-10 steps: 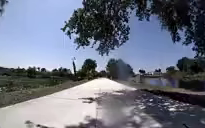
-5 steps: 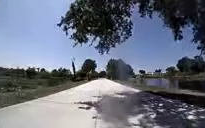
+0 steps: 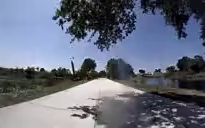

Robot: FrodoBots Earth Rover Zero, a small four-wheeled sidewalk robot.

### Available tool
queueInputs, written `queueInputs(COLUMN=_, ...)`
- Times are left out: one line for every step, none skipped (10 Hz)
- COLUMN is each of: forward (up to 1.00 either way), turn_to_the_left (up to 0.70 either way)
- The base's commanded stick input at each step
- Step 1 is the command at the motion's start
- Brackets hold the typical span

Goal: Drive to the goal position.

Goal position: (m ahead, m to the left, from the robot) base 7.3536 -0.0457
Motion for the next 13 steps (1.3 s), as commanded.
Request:
queueInputs(forward=0.70, turn_to_the_left=0.00)
queueInputs(forward=0.70, turn_to_the_left=0.00)
queueInputs(forward=0.70, turn_to_the_left=0.00)
queueInputs(forward=0.70, turn_to_the_left=0.00)
queueInputs(forward=0.70, turn_to_the_left=0.00)
queueInputs(forward=0.70, turn_to_the_left=0.00)
queueInputs(forward=0.70, turn_to_the_left=0.00)
queueInputs(forward=0.70, turn_to_the_left=0.00)
queueInputs(forward=0.70, turn_to_the_left=0.00)
queueInputs(forward=0.70, turn_to_the_left=0.00)
queueInputs(forward=0.70, turn_to_the_left=0.00)
queueInputs(forward=0.70, turn_to_the_left=0.00)
queueInputs(forward=0.70, turn_to_the_left=0.00)
